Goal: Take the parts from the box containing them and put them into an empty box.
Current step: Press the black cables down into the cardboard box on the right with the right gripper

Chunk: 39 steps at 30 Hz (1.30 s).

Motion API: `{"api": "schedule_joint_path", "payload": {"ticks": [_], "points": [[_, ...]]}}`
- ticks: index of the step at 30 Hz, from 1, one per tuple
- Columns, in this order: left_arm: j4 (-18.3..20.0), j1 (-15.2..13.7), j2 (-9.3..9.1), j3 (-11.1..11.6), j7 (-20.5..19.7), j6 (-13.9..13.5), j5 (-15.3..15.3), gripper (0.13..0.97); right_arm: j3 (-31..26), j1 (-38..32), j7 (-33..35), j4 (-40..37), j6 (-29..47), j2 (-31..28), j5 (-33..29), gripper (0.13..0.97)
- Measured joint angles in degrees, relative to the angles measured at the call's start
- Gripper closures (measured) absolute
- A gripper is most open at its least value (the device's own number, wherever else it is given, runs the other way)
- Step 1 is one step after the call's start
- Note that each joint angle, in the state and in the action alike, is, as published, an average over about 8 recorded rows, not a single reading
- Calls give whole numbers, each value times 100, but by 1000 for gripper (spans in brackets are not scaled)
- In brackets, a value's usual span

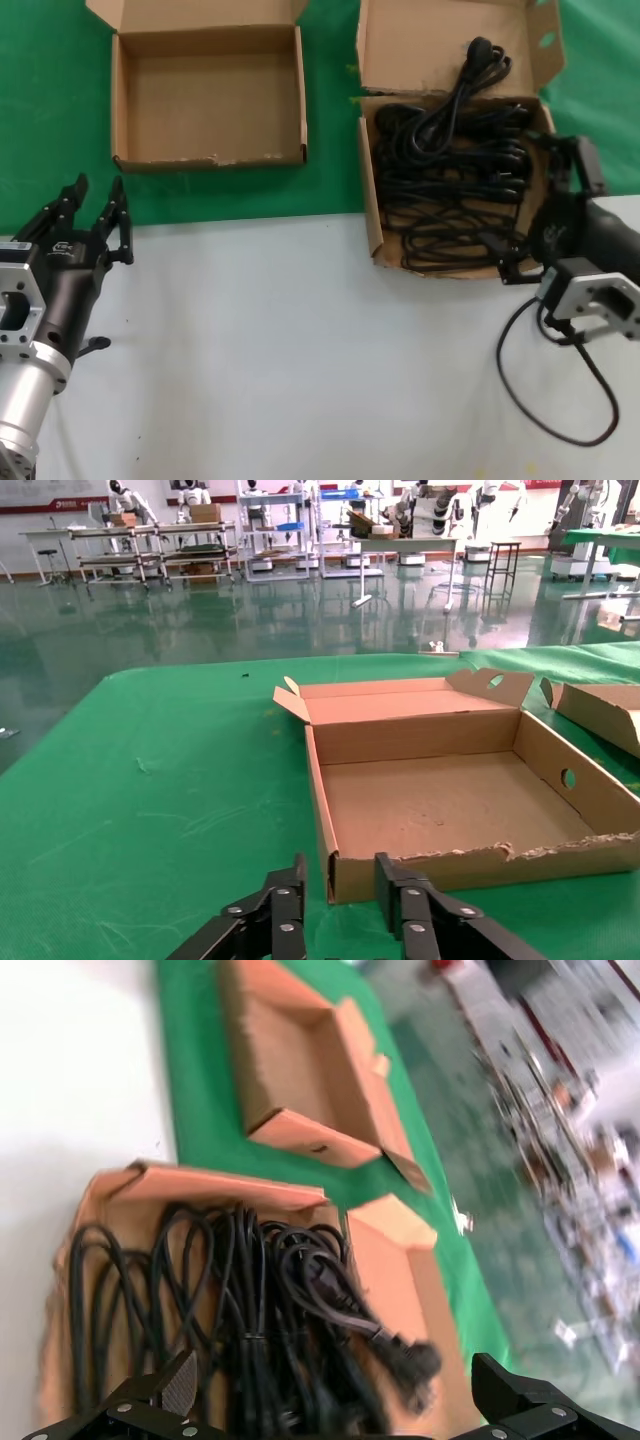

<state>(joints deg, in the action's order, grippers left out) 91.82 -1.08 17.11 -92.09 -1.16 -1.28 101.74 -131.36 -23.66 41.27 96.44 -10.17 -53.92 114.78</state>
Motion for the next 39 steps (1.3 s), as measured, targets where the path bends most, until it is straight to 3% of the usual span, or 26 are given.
{"api": "schedule_joint_path", "payload": {"ticks": [8,13,17,27,33,39], "points": [[0,0,0,0,0,0,0,836,-1501,-1574,1700,-197,-90,-324,613,129],[0,0,0,0,0,0,0,881,-2150,-2375,2459,-407,-68,-285,963,129],[0,0,0,0,0,0,0,927,-2431,-2823,3060,-680,47,-141,1324,129],[0,0,0,0,0,0,0,952,-2621,-3405,4406,-1570,470,400,2110,129],[0,0,0,0,0,0,0,952,-2634,-3568,4348,-2024,743,676,1852,129],[0,0,0,0,0,0,0,952,-2636,-3668,3115,-2359,1117,847,481,152]]}}
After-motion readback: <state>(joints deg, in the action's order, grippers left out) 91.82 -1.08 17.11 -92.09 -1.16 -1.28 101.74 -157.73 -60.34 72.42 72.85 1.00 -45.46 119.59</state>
